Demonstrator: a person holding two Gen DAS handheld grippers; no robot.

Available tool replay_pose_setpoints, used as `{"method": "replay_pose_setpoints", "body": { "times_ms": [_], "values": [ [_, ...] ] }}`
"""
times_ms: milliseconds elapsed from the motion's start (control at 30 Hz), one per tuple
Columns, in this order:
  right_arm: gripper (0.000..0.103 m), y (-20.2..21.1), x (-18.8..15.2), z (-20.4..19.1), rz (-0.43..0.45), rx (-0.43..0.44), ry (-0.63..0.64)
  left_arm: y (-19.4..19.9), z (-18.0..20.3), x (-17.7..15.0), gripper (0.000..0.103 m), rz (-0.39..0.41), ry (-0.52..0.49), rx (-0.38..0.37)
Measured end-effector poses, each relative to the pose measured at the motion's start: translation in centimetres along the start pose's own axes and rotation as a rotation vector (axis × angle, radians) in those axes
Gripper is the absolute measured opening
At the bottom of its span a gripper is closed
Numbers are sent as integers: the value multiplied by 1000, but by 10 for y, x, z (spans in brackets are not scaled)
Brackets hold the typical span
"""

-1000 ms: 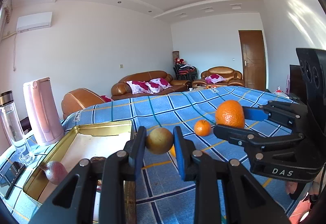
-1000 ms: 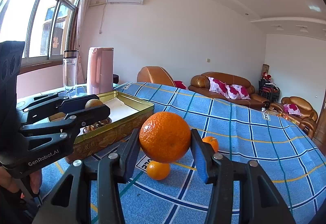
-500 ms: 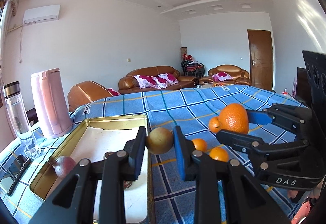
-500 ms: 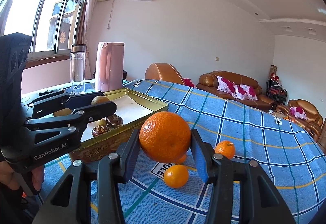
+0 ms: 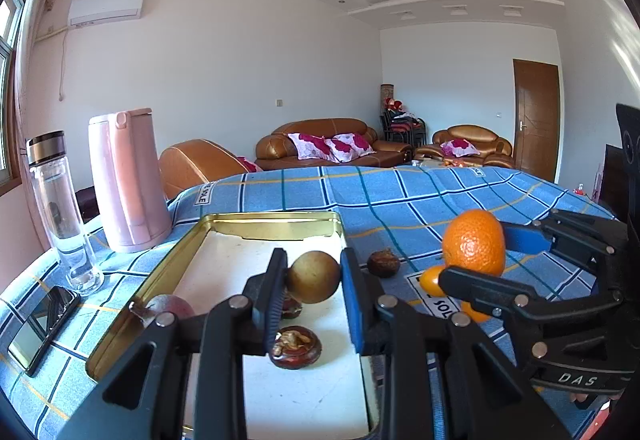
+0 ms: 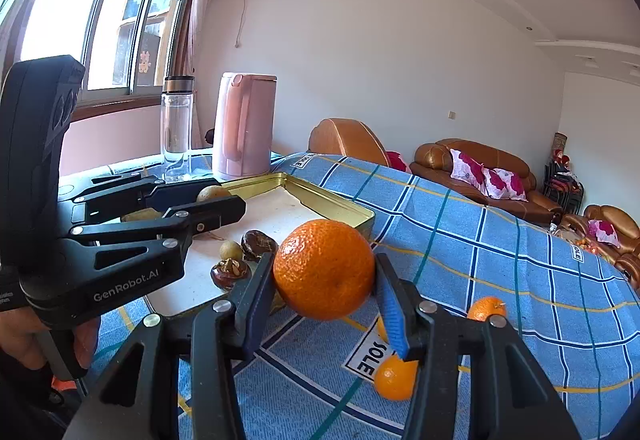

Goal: Organize fruits
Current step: 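Lower both fruits into the tray and open both tools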

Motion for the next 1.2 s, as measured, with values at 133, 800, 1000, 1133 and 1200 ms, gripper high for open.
{"method": "replay_pose_setpoints", "body": {
  "times_ms": [133,800,1000,1133,1200],
  "values": [
    [50,-8,8,-8,-1,18,15,-2,-15,2,28,-4,22,29],
    [50,-39,26,-37,-10,90,56,-7,-45,4,28,-41,30,83],
    [50,-48,27,-45,-24,107,70,-9,-51,5,28,-52,30,101],
    [50,-53,27,-49,-36,121,77,-13,-58,5,28,-74,31,125],
    [50,-56,27,-51,-44,129,79,-15,-62,5,28,-87,30,137]
  ]
}}
Point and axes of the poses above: each gripper's, at about its wrist camera, not at the fingertips, and y roughly against the way its jaws point, z to its right, x to its top, the point moved 1 cm from there along -y, roughly the way its jaws point, and after that the axes turned 13 degrees about y, right-handed, at the moved point
